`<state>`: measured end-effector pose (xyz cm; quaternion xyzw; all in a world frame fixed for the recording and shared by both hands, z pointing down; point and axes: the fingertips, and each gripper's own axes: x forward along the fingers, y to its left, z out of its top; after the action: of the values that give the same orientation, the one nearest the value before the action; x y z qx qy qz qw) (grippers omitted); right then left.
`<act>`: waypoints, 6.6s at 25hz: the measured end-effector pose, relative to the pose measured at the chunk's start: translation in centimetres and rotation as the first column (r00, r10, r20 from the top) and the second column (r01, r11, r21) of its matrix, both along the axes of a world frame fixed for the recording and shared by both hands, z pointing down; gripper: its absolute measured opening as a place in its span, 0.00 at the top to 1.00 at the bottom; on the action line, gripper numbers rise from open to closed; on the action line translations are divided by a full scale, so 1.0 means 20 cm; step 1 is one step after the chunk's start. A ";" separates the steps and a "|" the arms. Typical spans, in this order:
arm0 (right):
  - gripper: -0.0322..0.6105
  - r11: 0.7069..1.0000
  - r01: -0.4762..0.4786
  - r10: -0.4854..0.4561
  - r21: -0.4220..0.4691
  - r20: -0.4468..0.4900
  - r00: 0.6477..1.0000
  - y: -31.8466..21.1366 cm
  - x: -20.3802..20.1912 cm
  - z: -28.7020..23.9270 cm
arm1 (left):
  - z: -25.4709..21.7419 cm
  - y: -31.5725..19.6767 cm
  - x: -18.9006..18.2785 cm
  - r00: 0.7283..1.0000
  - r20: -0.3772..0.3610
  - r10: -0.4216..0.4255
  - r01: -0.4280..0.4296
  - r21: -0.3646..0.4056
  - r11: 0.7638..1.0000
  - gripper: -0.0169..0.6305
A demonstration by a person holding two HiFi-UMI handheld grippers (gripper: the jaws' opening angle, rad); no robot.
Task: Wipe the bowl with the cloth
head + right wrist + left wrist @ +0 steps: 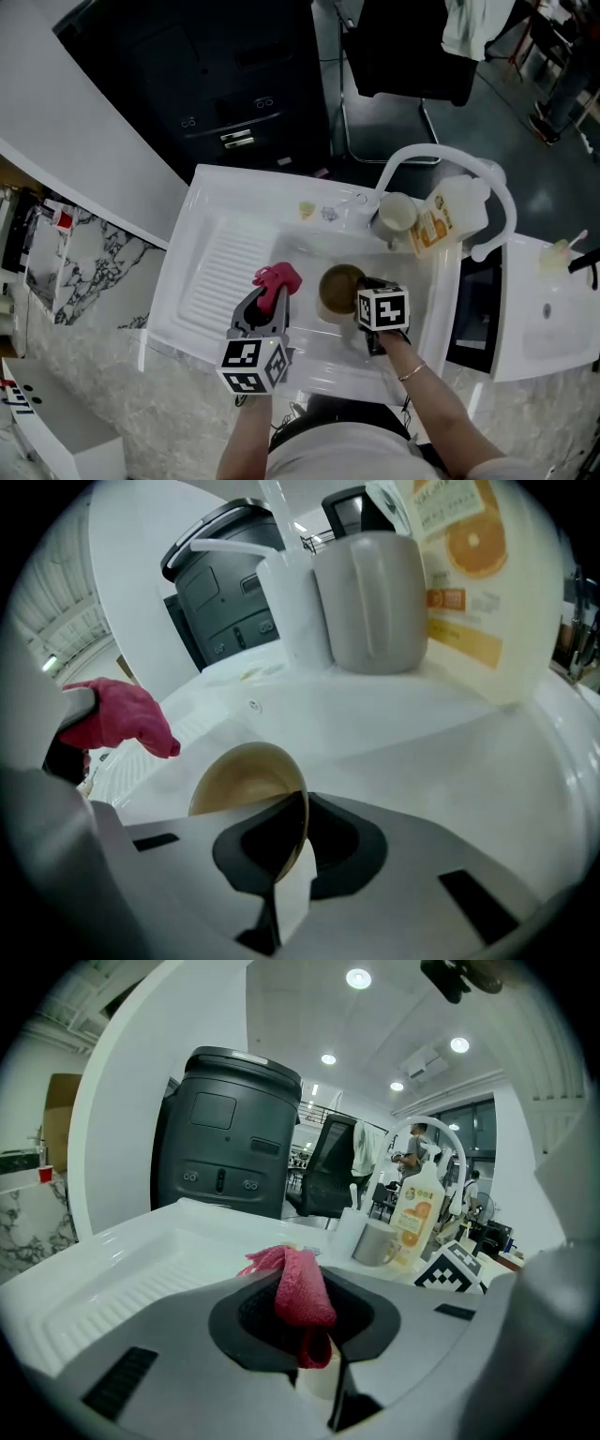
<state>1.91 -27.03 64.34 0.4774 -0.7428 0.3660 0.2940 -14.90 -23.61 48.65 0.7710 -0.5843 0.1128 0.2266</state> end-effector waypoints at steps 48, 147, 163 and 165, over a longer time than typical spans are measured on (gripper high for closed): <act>0.93 0.900 0.104 -0.032 0.424 -0.173 0.984 0.53 -0.12 -0.91 | -0.24 0.38 0.55 0.912 0.131 0.389 -0.396 0.032 0.918 0.84; 0.93 0.925 -0.103 0.124 0.366 -0.033 0.992 0.53 0.10 -0.84 | -0.34 0.43 0.27 0.955 0.149 0.255 -0.257 -0.001 0.966 0.84; 0.93 0.949 -0.125 0.147 0.290 -0.057 0.987 0.48 0.19 -0.68 | -0.58 0.32 0.12 0.991 0.092 0.096 -0.112 0.194 0.975 0.84; 0.93 0.951 -0.132 0.155 0.281 -0.062 0.986 0.46 0.20 -0.66 | -0.58 0.31 0.09 0.994 0.080 0.072 -0.087 0.208 0.974 0.84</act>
<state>5.93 -17.90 51.23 0.5813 -0.7370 0.2589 0.2280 -13.16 -17.32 37.02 0.8089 -0.5695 0.0868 0.1177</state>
